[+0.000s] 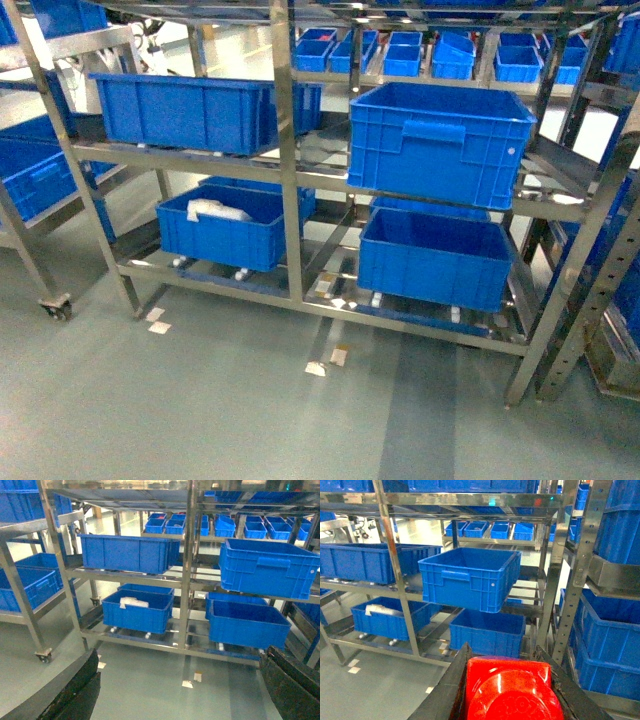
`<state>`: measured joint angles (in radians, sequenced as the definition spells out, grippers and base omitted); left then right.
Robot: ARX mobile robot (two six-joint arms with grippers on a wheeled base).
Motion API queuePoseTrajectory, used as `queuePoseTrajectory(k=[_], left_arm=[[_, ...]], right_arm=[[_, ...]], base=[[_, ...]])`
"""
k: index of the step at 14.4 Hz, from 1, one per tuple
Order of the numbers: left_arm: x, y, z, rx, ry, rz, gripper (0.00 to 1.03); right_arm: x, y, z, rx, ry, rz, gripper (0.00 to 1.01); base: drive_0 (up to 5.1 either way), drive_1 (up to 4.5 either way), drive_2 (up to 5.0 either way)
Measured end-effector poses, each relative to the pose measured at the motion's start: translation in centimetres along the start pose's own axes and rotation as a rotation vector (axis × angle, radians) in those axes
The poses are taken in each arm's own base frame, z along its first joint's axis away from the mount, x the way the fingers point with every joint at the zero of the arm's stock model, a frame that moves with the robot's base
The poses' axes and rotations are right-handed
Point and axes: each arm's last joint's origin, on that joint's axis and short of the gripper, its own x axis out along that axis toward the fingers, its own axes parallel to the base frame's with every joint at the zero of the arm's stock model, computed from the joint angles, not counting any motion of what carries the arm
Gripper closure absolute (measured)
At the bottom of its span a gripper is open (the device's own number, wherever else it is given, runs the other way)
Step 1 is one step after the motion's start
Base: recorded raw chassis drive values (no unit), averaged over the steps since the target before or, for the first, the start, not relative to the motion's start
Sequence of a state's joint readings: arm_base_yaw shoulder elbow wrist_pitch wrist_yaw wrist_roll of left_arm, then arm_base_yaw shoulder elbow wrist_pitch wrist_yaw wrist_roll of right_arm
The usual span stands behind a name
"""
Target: Pick red block from blue box to shelf
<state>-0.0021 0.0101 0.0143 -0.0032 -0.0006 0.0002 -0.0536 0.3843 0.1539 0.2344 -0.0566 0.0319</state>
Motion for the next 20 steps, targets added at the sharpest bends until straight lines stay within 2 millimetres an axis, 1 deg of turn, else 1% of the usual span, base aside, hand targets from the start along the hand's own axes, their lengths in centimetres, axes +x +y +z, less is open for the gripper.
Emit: queuePoseTrajectory(k=[20], left_arm=[[0.00, 0.00, -0.02, 0.000, 0.002, 0.000, 0.05]], right_arm=[[0.00, 0.00, 0.00, 0.000, -0.001, 0.000, 0.73]], base=[[0.0, 4.34, -4.3]])
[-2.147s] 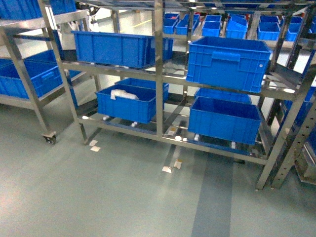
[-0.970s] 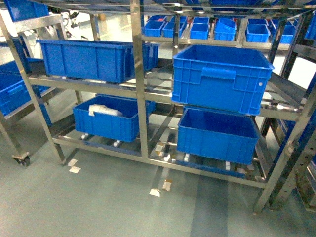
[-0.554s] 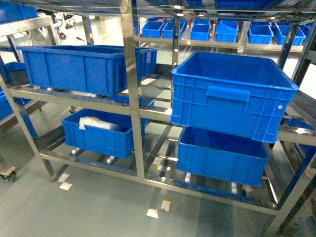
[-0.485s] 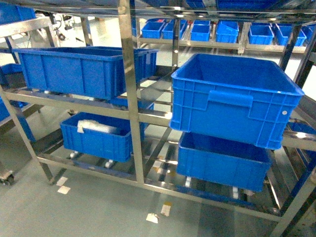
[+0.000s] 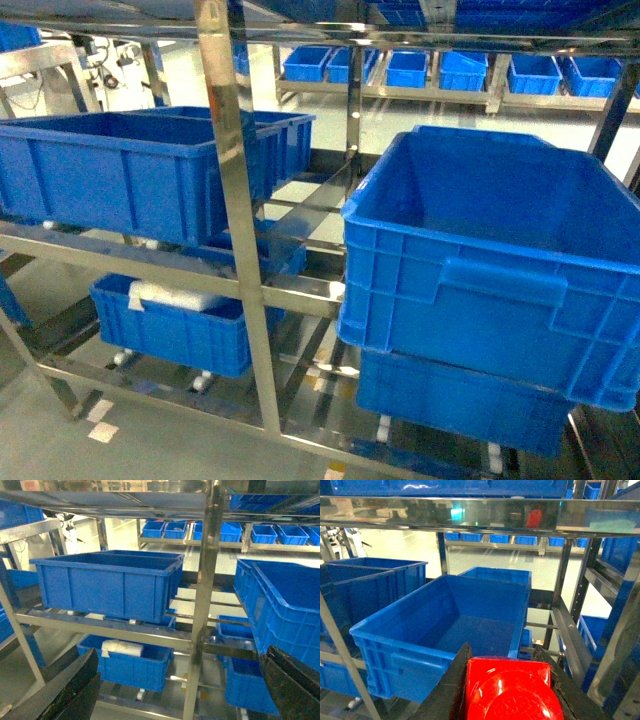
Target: Pick red block from blue box to shelf
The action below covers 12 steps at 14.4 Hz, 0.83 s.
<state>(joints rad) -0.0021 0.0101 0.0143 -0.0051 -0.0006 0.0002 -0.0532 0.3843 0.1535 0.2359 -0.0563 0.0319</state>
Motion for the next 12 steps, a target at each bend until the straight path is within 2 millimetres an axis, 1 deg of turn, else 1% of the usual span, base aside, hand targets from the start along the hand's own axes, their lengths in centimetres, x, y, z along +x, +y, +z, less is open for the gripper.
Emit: queuePoseTrajectory(k=[2, 8, 12], left_arm=[[0.00, 0.00, 0.00, 0.000, 0.000, 0.000, 0.05], [0.00, 0.00, 0.01, 0.000, -0.001, 0.000, 0.05], [0.00, 0.02, 0.01, 0.000, -0.001, 0.002, 0.05]], right_arm=[[-0.02, 0.00, 0.07, 0.000, -0.006, 0.000, 0.73], [0.00, 0.00, -0.01, 0.000, 0.001, 0.000, 0.73], [0.00, 0.00, 0.00, 0.000, 0.000, 0.000, 0.73]], base=[[0.1, 4.22, -3.9], [0.0, 0.00, 0.0], [-1.3, -1.33, -1.3]])
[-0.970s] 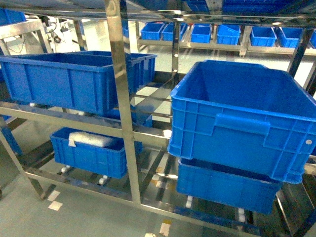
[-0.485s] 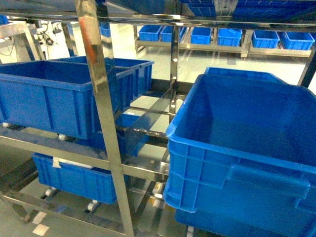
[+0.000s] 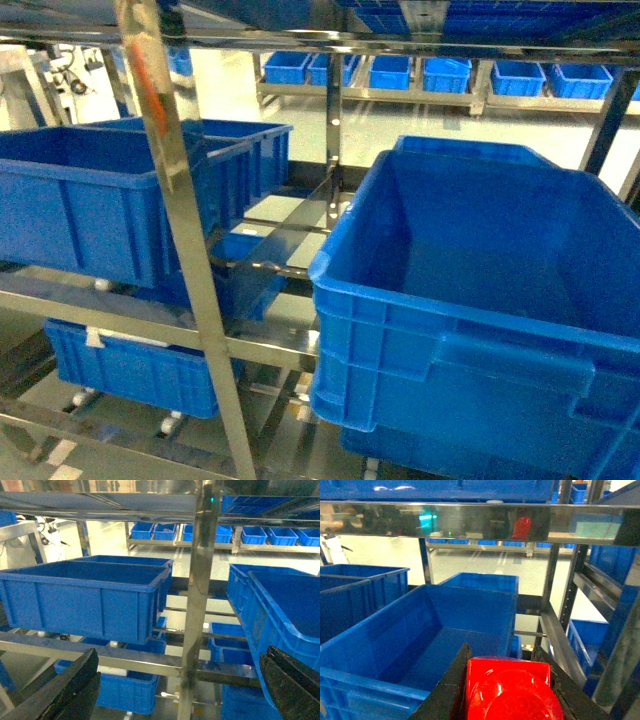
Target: Pick red block from blue box to shelf
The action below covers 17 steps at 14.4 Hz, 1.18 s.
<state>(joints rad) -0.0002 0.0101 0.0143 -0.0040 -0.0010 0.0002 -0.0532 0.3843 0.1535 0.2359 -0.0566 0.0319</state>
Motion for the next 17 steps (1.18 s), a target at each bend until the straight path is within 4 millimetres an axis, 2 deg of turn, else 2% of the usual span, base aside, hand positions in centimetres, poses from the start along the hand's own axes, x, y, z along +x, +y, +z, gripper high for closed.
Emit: queuePoseTrajectory(k=[5, 17], left_arm=[[0.00, 0.00, 0.00, 0.000, 0.000, 0.000, 0.05], [0.00, -0.01, 0.00, 0.000, 0.000, -0.001, 0.05]], right_arm=[[0.00, 0.00, 0.00, 0.000, 0.000, 0.000, 0.73], [0.00, -0.01, 0.00, 0.000, 0.000, -0.003, 0.73]], base=[[-1.3, -1.30, -1.3], [0.0, 0.00, 0.0]])
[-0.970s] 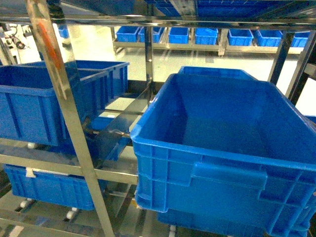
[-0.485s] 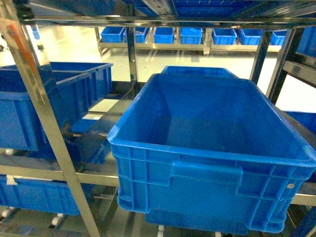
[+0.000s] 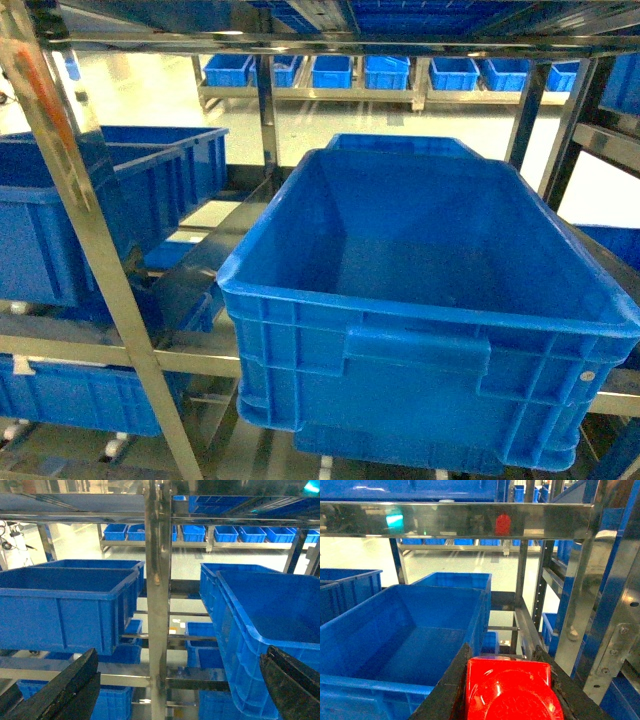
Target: Pick red block from blue box to shelf
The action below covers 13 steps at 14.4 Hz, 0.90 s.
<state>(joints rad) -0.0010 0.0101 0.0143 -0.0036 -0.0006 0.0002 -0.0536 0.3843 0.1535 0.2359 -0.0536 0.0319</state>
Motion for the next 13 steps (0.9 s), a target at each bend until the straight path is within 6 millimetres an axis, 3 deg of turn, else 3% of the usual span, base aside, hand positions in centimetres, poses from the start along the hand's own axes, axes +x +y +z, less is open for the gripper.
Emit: queuePoseTrajectory(k=[13], left_arm=[[0.00, 0.00, 0.00, 0.000, 0.000, 0.000, 0.05]], right_arm=[[0.00, 0.00, 0.00, 0.000, 0.000, 0.000, 0.73]], base=[[0.0, 0.00, 0.0]])
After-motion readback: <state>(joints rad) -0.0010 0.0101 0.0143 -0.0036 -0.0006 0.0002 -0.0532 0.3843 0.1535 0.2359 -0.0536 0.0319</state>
